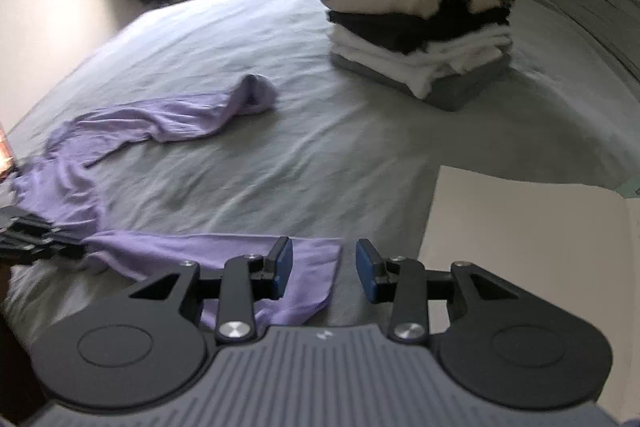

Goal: Fold clothes

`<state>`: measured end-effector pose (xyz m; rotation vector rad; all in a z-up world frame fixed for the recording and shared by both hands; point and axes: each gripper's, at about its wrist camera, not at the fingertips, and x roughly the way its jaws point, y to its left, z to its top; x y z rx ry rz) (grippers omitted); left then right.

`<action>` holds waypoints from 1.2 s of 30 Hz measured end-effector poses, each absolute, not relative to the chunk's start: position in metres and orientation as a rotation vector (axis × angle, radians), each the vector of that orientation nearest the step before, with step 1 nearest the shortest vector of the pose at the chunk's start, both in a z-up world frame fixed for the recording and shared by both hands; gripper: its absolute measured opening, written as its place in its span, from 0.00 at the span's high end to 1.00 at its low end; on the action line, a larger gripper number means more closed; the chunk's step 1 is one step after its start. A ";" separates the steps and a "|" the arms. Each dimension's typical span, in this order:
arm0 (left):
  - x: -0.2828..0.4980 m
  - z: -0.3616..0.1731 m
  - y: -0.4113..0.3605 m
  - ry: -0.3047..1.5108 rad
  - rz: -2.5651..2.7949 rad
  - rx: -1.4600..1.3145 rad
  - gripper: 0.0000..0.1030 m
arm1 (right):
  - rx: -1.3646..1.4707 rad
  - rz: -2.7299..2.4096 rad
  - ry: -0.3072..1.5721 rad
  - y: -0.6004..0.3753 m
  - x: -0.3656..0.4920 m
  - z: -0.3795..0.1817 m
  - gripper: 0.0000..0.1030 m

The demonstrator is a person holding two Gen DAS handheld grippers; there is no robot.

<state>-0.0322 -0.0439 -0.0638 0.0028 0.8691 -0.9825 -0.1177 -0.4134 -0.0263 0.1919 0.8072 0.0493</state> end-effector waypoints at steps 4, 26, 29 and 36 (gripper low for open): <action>-0.029 -0.062 -0.044 0.860 -0.955 -0.017 0.95 | 0.110 0.079 0.825 -0.400 -0.103 -0.035 0.91; -0.026 -0.012 -0.047 0.553 -0.791 -0.061 0.97 | 0.174 -0.104 0.443 -0.402 -0.053 0.027 0.99; -0.031 -0.017 -0.053 0.586 -0.840 -0.020 0.97 | 0.147 -0.112 0.473 -0.404 -0.062 0.023 0.99; -0.058 -0.032 -0.060 0.636 -0.973 0.092 0.97 | 0.057 -0.082 0.524 -0.407 -0.119 0.018 0.99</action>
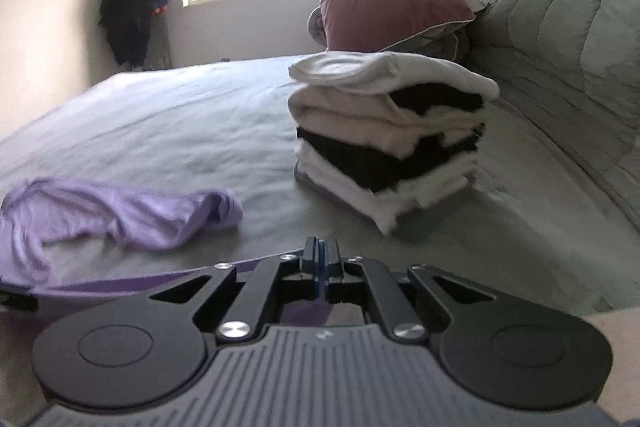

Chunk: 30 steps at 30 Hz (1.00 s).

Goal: Fold clothes

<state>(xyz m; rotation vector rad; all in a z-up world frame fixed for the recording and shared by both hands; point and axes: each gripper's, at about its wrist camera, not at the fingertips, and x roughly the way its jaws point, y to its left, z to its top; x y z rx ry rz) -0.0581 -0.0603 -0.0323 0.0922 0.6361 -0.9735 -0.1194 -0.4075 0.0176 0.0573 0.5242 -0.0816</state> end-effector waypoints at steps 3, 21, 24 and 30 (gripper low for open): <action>-0.070 -0.039 -0.059 0.661 -1.029 0.129 0.97 | 0.041 -0.055 0.553 -0.407 -0.150 0.018 0.99; -0.093 -0.040 -0.066 0.836 -1.134 0.410 0.91 | 0.066 0.001 0.804 -0.379 -0.252 -0.020 0.89; -0.094 -0.032 -0.063 0.843 -1.096 0.424 0.81 | 0.113 -0.008 0.786 -0.387 -0.257 -0.013 0.82; -0.092 -0.008 -0.075 0.826 -1.062 0.374 0.71 | 0.342 -0.113 0.769 -0.410 -0.261 -0.011 0.76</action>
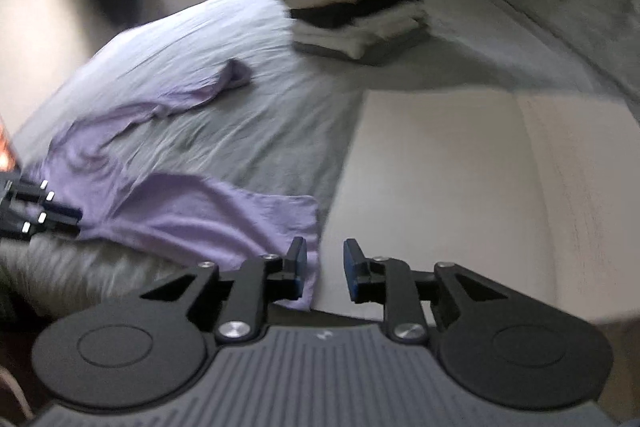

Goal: Fold clothes

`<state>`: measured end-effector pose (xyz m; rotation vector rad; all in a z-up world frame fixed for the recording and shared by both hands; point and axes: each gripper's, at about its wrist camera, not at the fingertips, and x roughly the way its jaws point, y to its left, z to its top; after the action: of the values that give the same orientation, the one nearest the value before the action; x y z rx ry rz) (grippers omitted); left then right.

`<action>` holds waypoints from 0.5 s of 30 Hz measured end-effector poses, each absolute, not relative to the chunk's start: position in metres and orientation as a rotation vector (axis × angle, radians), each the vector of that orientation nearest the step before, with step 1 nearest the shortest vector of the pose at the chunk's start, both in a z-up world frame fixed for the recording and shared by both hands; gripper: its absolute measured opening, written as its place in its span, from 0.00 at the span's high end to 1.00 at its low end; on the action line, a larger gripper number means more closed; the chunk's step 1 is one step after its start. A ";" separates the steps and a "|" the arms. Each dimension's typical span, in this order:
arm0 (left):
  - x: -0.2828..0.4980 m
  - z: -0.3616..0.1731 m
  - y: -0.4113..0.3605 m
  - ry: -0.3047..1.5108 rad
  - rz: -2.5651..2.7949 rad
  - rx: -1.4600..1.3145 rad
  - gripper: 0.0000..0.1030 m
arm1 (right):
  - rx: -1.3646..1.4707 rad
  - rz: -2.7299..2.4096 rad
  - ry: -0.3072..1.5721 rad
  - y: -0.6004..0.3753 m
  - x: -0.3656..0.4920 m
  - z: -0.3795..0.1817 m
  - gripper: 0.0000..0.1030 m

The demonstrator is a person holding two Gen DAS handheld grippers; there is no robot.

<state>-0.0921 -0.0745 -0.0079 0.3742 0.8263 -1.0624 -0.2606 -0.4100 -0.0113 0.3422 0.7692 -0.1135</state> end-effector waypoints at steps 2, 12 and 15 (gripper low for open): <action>-0.090 -0.001 -0.093 0.819 -1.077 0.366 0.70 | 0.446 -0.149 0.759 -0.414 -0.268 -0.014 0.76; -0.078 -0.006 -0.228 0.871 -1.137 0.389 0.64 | 0.694 -0.181 0.719 -0.401 -0.291 -0.039 0.68; -0.077 -0.012 -0.262 0.900 -1.158 0.390 0.61 | 0.730 -0.182 0.694 -0.404 -0.293 -0.043 0.68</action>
<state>-0.0766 -0.2617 -0.0119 0.3896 0.9003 -1.1579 -0.2931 -0.4036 -0.0431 0.7298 0.6942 -0.1823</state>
